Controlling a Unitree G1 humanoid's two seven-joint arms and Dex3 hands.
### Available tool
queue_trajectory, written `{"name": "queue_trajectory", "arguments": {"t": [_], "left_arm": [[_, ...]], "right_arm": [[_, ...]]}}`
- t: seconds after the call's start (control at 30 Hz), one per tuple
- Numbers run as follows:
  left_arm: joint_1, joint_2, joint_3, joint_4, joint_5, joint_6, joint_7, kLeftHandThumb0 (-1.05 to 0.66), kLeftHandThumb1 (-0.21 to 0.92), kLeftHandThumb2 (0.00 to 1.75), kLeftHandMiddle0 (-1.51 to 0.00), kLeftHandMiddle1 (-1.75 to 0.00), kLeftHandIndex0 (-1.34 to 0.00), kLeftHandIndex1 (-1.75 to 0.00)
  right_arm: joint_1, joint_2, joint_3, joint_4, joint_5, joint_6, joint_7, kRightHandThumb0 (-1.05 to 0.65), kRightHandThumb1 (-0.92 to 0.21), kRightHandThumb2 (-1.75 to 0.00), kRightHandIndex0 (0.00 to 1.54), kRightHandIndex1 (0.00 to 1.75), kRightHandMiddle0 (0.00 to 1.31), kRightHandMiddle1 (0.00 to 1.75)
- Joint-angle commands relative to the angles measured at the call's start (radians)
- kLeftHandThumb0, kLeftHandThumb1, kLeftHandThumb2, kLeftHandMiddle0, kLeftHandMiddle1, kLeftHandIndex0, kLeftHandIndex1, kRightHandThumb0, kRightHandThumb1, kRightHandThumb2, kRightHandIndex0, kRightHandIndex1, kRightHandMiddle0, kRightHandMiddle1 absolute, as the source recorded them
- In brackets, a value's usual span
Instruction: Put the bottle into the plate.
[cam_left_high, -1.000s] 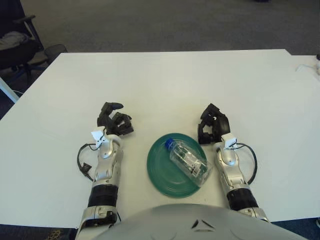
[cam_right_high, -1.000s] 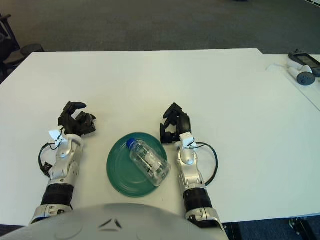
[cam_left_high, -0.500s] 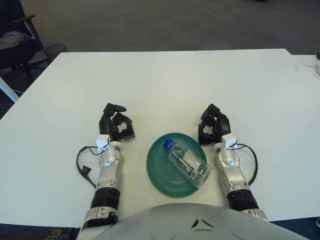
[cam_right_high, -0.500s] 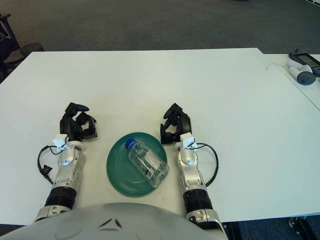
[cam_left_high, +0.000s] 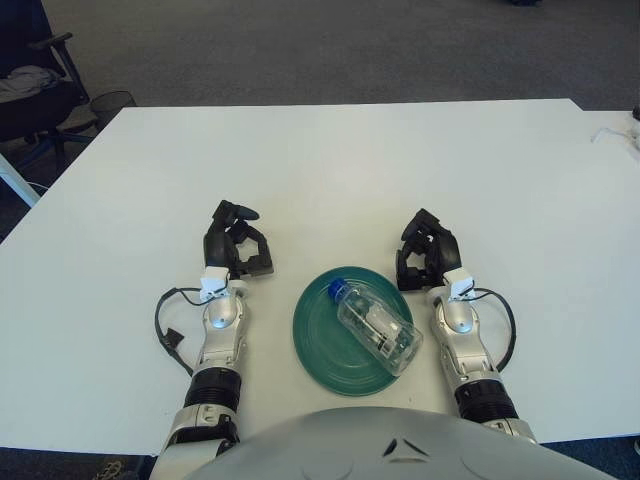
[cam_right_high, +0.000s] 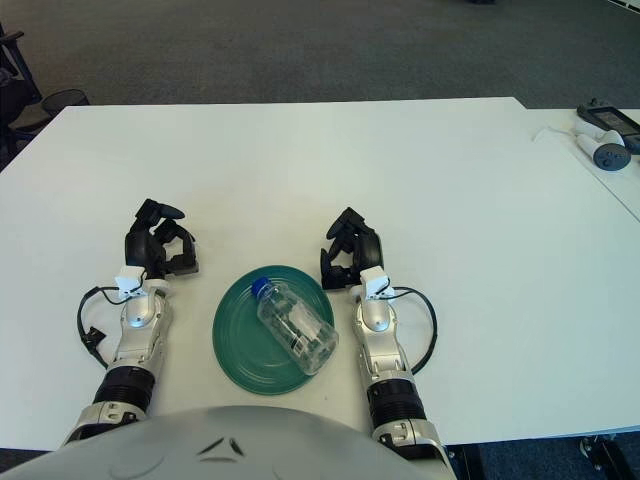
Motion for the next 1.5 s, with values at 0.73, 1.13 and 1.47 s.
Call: {"name": "queue_trajectory", "arguments": {"t": [0.73, 1.13, 1.47], "left_arm": [[0.084, 0.063, -0.122, 0.102, 0.206, -0.073, 0.073, 0.00, -0.08, 1.75, -0.92, -1.69, -0.69, -1.75], [0.117, 0.077, -0.160, 0.098, 0.155, -0.052, -0.046, 0.00, -0.09, 1.75, -0.94, -1.66, -0.69, -1.75], [0.116, 0.048, -0.148, 0.123, 0.196, -0.113, 0.063, 0.00, -0.08, 1.75, -0.92, -1.69, -0.68, -1.75]], "right_arm": [[0.059, 0.003, -0.006, 0.026, -0.004, 0.053, -0.002, 0.00, 0.06, -1.73, 0.89, 1.71, 0.68, 1.75], [0.064, 0.021, -0.015, 0.024, -0.004, 0.036, -0.039, 0.00, 0.06, -1.71, 0.92, 1.64, 0.68, 1.75], [0.050, 0.073, -0.055, 0.073, 0.017, -0.070, -0.122, 0.00, 0.04, -1.69, 0.90, 1.65, 0.65, 1.75]]}}
